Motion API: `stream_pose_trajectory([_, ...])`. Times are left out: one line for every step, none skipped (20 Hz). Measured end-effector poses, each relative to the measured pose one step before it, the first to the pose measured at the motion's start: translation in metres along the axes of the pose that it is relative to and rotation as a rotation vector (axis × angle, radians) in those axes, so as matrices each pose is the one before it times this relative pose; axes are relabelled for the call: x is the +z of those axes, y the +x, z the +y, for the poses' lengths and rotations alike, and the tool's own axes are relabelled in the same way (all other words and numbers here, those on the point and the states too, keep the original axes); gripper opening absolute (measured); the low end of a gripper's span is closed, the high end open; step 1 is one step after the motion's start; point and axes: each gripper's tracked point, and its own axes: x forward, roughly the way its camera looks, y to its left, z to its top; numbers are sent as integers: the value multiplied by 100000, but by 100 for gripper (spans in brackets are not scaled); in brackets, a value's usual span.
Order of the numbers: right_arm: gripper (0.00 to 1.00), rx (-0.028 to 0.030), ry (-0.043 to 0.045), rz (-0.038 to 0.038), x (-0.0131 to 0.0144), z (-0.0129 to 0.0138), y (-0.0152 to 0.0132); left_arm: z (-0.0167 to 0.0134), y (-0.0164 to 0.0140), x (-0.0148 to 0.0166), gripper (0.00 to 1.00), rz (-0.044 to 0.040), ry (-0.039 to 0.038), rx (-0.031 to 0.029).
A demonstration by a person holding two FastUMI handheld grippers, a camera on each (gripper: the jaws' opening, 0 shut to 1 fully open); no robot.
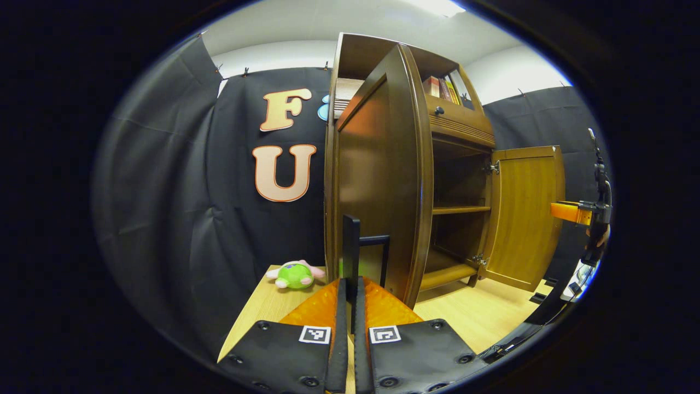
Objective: Open the right door of the double-door shoe cabinet with the right hand, and open the left door with the left hand.
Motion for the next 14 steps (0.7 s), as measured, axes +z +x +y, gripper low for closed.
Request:
stream_pose_trajectory([92, 181, 419, 338, -112, 100, 198, 236, -25, -45, 12, -121, -65, -126])
stream_pose_trajectory([92, 199, 337, 321, -192, 211, 202, 496, -285, 90, 12, -112, -18, 201])
stream_pose_trajectory([92, 260, 106, 240, -174, 245, 47, 442, -2, 37, 12, -233, 96, 283])
stream_pose_trajectory([92, 326, -173, 123, -158, 200, 115, 376, -156, -10, 12, -191, 124, 438])
stream_pose_trajectory([92, 240, -427, 100, -126, 200, 145, 484, -76, 118, 12, -360, -5, 659])
stream_pose_trajectory([92, 291, -368, 203, 64, 254, 260, 604, -62, 122, 12, -325, -105, 958])
stream_pose_trajectory([92, 360, -65, 183, -137, 182, 69, 812, -273, 244, 12, -385, -217, 1134])
stream_pose_trajectory([92, 440, 23, 297, -335, 240, 60, 629, -151, 95, 12, -472, -564, 1061])
stream_pose_trajectory([92, 362, 65, 212, -152, 223, 85, 713, -32, -11, 12, -607, -1316, 878])
stream_pose_trajectory([92, 256, 79, 220, -48, 118, 43, 311, 230, -208, 12, -189, -1272, 36])
stream_pose_trajectory([92, 299, 316, 203, -37, 130, 156, 105, 40, 99, 12, -181, -1480, -680])
stream_pose_trajectory([92, 553, 507, 136, -61, 251, 109, -125, -167, -183, 12, -113, -912, -889])
stream_pose_trajectory([92, 637, 454, 45, -72, 251, 194, -57, -77, 11, 12, -160, 252, -453])
stream_pose_trajectory([92, 526, 170, 42, 2, 135, -108, 105, -103, 25, 12, -212, 1217, -68])
